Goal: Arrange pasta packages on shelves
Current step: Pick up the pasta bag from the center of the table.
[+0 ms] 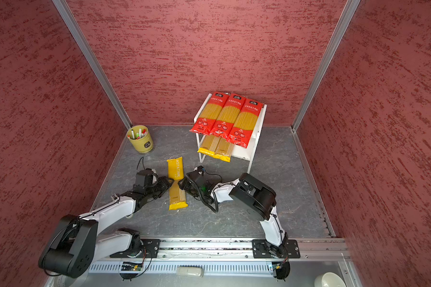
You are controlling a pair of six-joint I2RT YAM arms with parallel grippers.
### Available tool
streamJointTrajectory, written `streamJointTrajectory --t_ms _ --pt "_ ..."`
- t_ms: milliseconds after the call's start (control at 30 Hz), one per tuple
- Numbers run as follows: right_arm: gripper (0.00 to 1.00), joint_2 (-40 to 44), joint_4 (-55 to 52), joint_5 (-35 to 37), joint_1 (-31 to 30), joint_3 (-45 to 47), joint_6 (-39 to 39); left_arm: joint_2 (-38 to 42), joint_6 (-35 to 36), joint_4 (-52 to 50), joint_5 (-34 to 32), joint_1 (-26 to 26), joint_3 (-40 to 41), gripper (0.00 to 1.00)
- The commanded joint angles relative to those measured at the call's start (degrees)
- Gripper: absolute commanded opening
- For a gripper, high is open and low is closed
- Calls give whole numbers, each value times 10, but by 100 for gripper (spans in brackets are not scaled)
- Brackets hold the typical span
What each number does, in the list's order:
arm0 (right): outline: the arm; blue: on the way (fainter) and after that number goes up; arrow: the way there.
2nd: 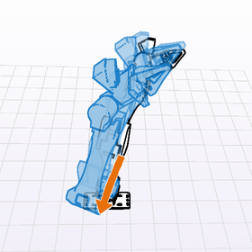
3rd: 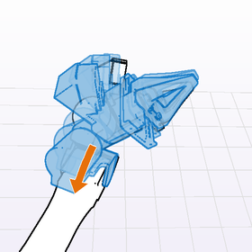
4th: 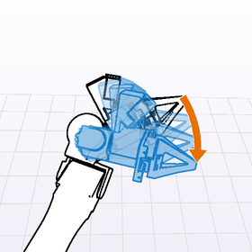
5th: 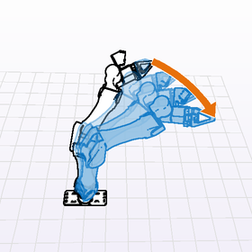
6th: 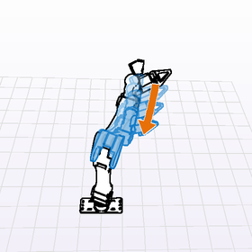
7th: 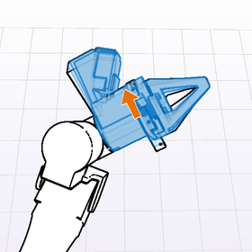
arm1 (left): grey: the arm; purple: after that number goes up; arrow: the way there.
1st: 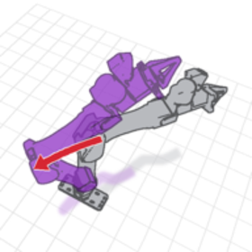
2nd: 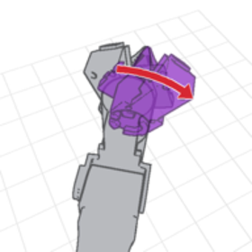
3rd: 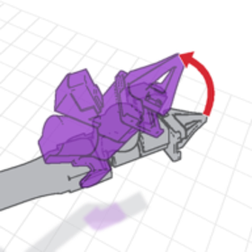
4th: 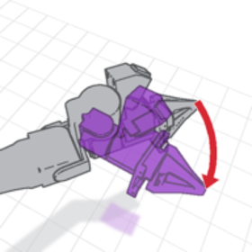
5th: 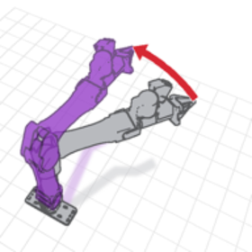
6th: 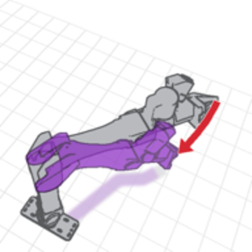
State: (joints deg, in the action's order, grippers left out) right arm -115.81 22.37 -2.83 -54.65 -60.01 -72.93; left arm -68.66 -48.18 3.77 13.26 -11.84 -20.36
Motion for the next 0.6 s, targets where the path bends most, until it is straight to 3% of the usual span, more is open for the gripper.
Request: streamJointTrajectory --t_ms 0,467,567 --pt "64 -3 -46 27 6 -28 16 -2 -2 23 6 1 17 58" --pt "59 -79 -1 -48 -6 -90 9 -35 -28 85 4 -27 37 31" --pt "51 -101 13 -64 -7 -112 5 -38 -26 90 4 -24 39 27"
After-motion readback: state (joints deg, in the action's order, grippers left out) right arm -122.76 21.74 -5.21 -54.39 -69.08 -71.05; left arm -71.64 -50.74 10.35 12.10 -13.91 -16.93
